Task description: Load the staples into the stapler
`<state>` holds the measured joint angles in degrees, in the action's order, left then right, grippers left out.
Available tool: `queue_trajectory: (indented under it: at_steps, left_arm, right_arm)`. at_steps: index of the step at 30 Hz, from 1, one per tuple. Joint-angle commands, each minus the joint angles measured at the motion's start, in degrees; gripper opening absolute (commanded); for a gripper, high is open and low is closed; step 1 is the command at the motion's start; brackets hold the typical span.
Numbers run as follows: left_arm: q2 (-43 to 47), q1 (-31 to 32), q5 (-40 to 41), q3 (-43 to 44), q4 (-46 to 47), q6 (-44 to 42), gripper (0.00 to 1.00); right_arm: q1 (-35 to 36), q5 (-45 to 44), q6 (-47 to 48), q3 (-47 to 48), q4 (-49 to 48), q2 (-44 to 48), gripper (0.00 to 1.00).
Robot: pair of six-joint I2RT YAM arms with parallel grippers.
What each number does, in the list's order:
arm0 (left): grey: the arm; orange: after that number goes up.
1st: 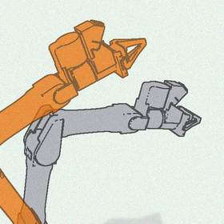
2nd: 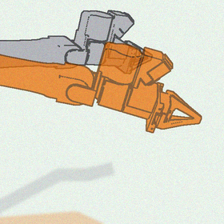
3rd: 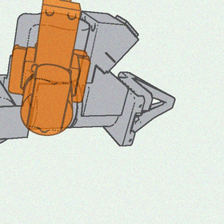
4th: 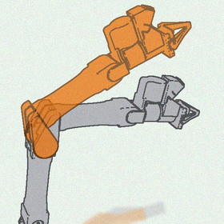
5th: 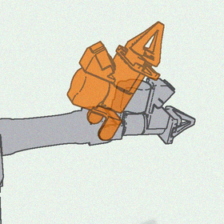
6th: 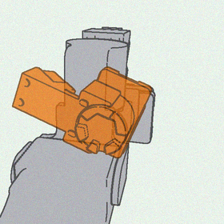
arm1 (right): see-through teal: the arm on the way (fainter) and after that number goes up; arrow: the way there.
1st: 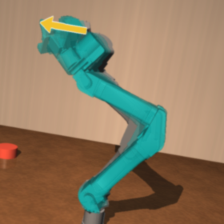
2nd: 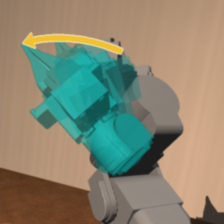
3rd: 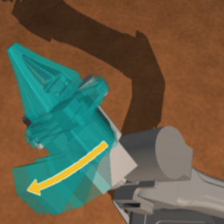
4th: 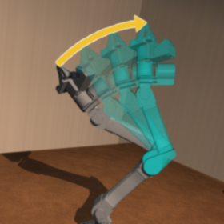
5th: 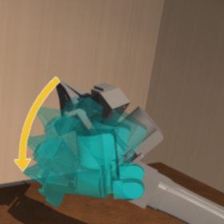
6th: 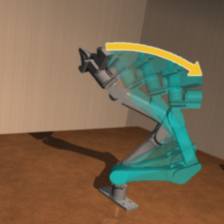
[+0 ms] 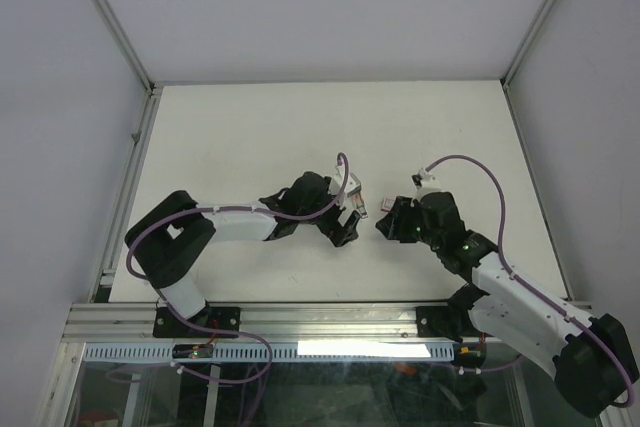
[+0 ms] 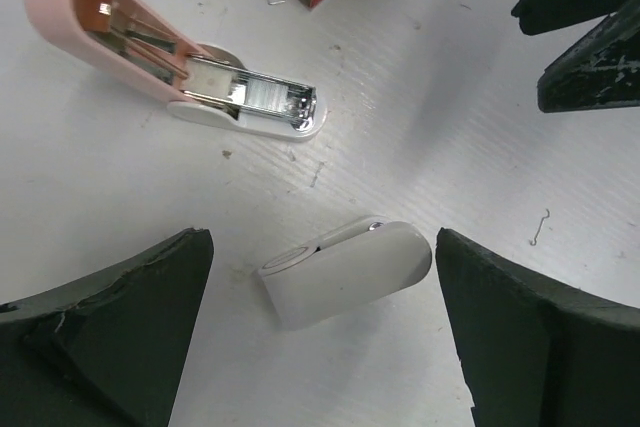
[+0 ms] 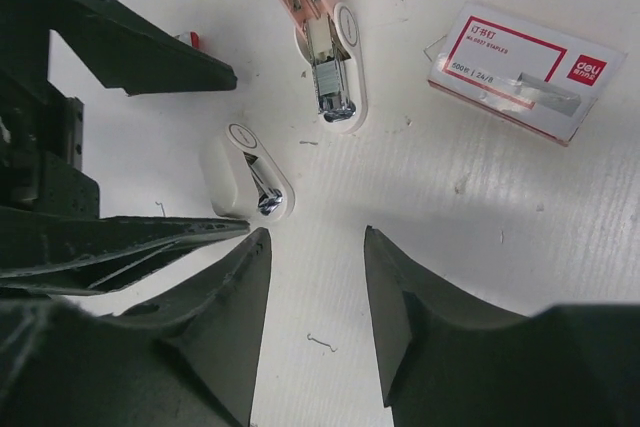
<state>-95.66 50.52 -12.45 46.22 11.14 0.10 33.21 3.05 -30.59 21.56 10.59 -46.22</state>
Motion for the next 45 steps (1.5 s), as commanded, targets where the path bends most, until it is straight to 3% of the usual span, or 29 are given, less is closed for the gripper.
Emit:
queue_trajectory:
  at_steps: [1, 14, 28, 33, 38, 45]
  left_arm:
    - [-1.96, -0.25, -7.57, 2.79, 3.10, 2.64, 0.97]
    - [1.75, 1.46, -9.75, -6.08, 3.81, 7.98, 0.94]
    - [3.35, 12.31, 22.42, -8.22, 4.77, 4.84, 0.91]
    - [2.85, 13.54, 20.98, -8.50, 4.77, 3.30, 0.64]
    - [2.89, 14.58, 18.46, -8.78, 4.69, 2.43, 0.42]
    - [4.47, 15.37, 19.38, -8.90, 5.31, 3.16, 0.07]
  right_arm:
    - [-0.78, 1.46, 0.18, 1.37, -1.71, 1.15, 0.45]
    - [-2.13, 2.56, 0.23, 0.78, -2.25, 1.18, 0.46]
    - [-2.86, 3.57, 0.09, 0.68, -3.99, -0.64, 0.47]
    - [-3.17, 4.43, -0.21, 0.90, -3.74, -0.78, 0.52]
    - [-3.63, 6.85, -1.20, 1.38, -3.21, -0.82, 0.64]
    - [-4.07, 11.58, -3.76, 1.68, -3.10, -0.74, 0.70]
